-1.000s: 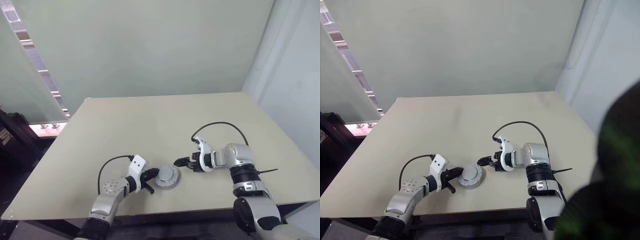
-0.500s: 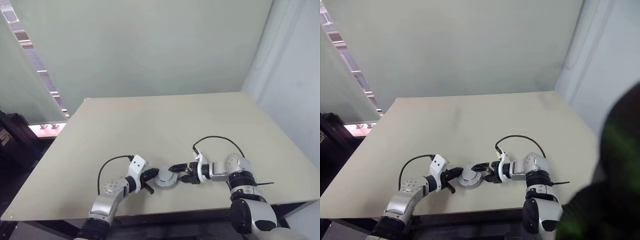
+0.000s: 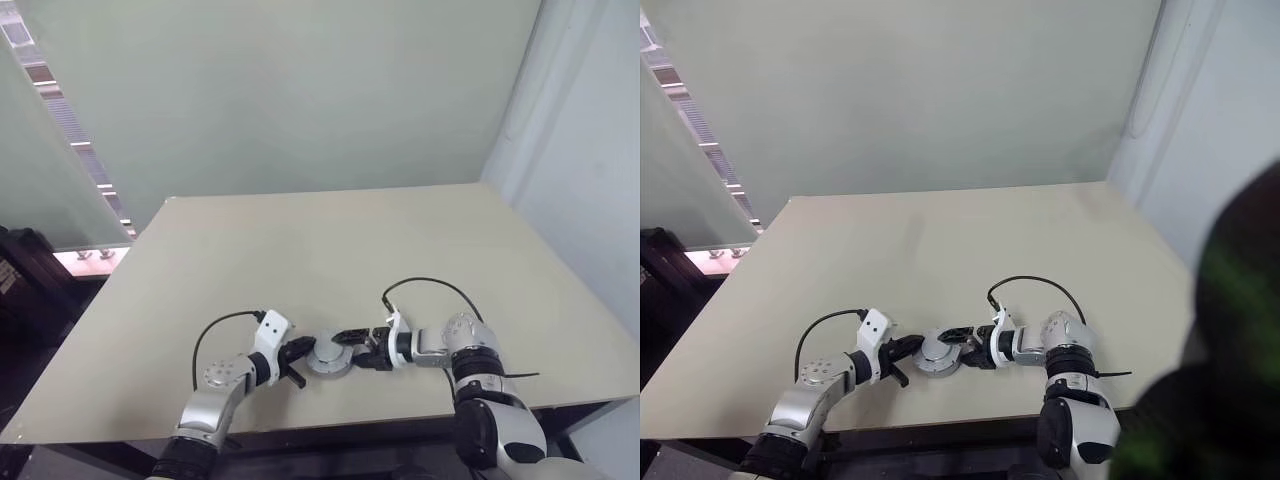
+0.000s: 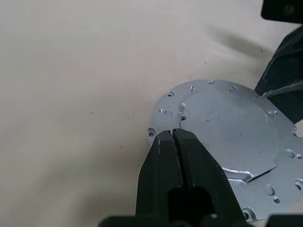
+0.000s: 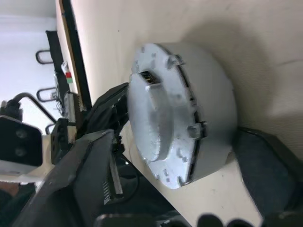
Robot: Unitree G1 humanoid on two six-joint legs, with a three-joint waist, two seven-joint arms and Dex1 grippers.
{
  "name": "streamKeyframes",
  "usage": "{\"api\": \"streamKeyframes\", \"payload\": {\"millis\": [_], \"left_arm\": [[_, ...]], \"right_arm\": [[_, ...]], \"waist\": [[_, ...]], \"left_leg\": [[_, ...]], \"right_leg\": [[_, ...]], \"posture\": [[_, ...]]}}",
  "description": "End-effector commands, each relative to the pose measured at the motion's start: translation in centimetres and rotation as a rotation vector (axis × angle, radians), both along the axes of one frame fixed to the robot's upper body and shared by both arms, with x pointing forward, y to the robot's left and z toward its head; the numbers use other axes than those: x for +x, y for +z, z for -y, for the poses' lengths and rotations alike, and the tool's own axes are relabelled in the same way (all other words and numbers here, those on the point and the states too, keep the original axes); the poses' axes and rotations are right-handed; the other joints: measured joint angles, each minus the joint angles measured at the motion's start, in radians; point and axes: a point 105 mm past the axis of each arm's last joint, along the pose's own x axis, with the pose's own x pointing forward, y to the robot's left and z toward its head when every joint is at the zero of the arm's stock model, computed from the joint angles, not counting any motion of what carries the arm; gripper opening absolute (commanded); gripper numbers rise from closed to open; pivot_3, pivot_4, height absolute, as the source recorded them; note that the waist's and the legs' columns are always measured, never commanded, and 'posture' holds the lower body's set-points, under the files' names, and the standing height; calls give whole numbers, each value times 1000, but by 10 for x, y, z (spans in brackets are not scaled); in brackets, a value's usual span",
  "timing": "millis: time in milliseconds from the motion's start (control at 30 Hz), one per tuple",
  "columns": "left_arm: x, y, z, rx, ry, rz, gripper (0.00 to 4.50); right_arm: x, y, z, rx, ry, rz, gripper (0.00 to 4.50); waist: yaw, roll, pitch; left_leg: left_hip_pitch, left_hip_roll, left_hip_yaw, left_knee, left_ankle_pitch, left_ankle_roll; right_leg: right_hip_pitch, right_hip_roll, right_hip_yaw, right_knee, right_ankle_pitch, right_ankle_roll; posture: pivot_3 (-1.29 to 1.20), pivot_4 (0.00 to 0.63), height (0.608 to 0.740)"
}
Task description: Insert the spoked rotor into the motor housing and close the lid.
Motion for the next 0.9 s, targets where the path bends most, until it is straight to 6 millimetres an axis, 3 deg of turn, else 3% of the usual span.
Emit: {"api": "streamKeyframes", "payload": {"millis": [33,233,600,733,900], "left_arm": [[-12,-14,8,12,-39,-69,0],[-13,-15,7,12,-40,-72,0],[-6,-7,6,-43,0,-47,0],[0,5,-6,-73,40,-18,853],[7,22,-36,-131,139,-18,2574]], "right_arm": [[7,17,-10,107,-21,30,2918],[3,14,-11,124,-31,11,1230],[-2,8,-14,110,-29,6,1208],[-2,7,-12,97,-32,11,1208],[-2,7,-11,93,-35,15,1207]], "waist": [[0,0,0],[-1,1,0],[-4,2,1],[-6,2,1],[-16,2,1]], "left_leg": [[0,0,0,0,0,0],[-1,0,0,0,0,1],[0,1,1,0,0,1],[0,1,1,0,0,1],[-7,1,1,0,0,1]], "right_leg": [[0,0,0,0,0,0],[-1,0,1,0,0,0],[-1,0,1,0,0,0],[-1,1,1,0,0,0],[-7,1,1,1,0,0]], "posture": [[0,0,740],[0,0,740],[0,0,740],[0,0,740],[0,0,740]]}}
